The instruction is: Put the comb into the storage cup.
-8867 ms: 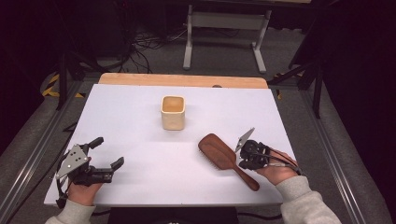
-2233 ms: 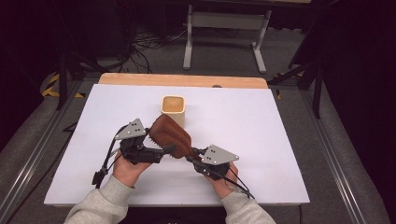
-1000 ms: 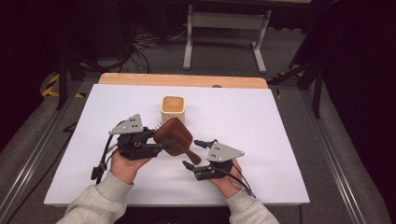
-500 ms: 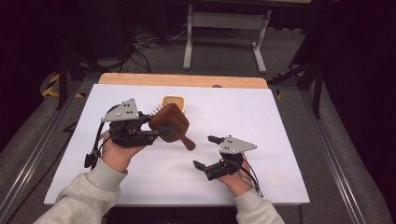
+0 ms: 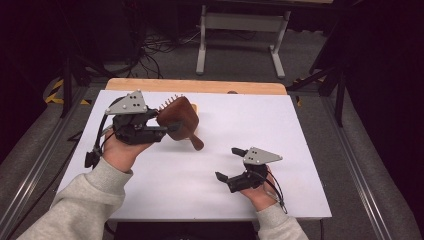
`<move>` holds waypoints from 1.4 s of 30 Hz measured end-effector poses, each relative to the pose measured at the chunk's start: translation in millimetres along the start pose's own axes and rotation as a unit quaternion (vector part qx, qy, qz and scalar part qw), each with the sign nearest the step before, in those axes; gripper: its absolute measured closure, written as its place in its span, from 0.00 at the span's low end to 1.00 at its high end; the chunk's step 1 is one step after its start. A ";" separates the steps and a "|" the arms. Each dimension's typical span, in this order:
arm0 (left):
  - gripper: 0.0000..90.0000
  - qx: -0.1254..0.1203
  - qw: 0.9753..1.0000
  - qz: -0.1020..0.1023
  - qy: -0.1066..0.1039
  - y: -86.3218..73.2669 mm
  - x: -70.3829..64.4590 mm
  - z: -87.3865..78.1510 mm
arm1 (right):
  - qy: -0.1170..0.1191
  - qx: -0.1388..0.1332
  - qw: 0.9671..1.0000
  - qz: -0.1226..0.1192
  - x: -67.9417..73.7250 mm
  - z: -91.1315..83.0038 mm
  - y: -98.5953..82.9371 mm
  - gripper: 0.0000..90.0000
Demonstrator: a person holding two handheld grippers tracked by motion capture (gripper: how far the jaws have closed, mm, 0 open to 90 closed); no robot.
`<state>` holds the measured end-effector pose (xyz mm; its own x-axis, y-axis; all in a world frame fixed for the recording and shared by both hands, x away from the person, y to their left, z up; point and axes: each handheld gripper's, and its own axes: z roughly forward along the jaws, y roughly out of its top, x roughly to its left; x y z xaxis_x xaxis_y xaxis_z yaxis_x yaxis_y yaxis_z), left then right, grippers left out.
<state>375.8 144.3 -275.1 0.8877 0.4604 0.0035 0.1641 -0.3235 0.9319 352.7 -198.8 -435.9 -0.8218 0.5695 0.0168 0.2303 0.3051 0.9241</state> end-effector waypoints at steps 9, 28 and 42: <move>0.62 -0.005 1.000 0.004 0.019 15.3 6.4 -7.8 | -0.003 0.003 1.000 0.013 -6.6 -2.7 -5.1 0.01; 0.62 -0.024 0.998 -0.001 0.060 30.6 24.8 -10.6 | 0.004 0.007 1.000 0.015 -7.4 -2.1 -6.0 0.01; 0.61 -0.030 0.995 -0.017 0.096 30.2 42.2 -1.1 | 0.004 0.011 1.000 0.016 -7.9 -1.4 -7.2 0.02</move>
<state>417.8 154.8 -246.4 0.7823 0.6219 0.0353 0.1616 -0.2573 0.9527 356.8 -206.5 -442.2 -0.8180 0.5731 0.0490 0.2673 0.3034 0.9146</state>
